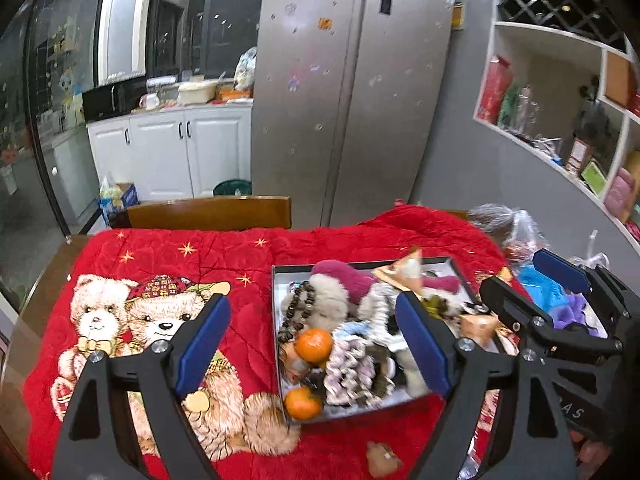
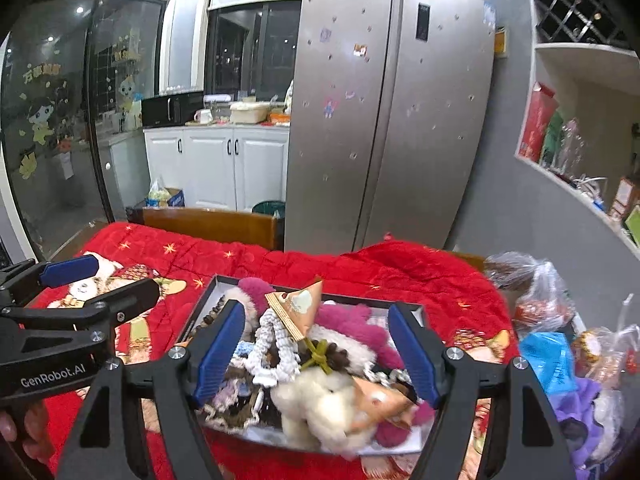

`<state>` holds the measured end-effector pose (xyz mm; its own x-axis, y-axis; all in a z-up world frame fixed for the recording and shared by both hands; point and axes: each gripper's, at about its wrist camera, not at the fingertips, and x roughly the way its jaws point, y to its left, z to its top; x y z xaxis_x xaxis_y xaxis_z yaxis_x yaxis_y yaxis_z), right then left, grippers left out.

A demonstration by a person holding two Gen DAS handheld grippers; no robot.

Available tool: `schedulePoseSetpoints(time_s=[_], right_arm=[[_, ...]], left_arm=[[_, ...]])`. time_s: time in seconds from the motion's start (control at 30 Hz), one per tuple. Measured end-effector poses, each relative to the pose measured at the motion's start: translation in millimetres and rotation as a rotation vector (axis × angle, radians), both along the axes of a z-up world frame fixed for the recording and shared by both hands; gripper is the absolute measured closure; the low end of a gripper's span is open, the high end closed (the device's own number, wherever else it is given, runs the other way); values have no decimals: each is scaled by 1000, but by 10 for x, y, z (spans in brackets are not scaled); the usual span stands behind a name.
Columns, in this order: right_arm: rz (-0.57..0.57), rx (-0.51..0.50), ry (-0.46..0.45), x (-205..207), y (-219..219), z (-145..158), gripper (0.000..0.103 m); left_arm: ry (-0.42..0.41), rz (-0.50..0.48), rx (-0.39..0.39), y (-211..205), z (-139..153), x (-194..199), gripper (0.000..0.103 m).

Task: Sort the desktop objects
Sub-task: 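Withdraw both tools from the box back over the table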

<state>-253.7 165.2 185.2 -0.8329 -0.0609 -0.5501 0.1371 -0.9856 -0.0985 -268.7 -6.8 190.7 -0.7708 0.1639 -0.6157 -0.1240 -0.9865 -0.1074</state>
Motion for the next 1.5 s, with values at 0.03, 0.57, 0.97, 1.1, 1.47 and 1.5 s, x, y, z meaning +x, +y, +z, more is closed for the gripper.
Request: schedulePoseSetpoints(time_s=[0.03, 0.57, 0.97, 1.1, 1.47, 1.5], right_arm=[[3, -6, 5, 73, 24, 49, 25], [91, 37, 89, 1363, 206, 319, 22], [76, 91, 76, 1760, 417, -69, 22], [81, 107, 57, 1773, 431, -160, 22], [90, 82, -1, 1676, 436, -411, 22], [89, 81, -10, 1653, 443, -452, 22]], left_arm=[[14, -5, -8, 12, 59, 113, 13], [152, -15, -91, 158, 105, 1471, 2], [55, -24, -79, 393, -587, 1636, 1], [75, -8, -107, 451, -543, 1663, 1], [3, -18, -132, 512, -843, 1438, 1], [-6, -20, -131, 518, -889, 1409, 1]])
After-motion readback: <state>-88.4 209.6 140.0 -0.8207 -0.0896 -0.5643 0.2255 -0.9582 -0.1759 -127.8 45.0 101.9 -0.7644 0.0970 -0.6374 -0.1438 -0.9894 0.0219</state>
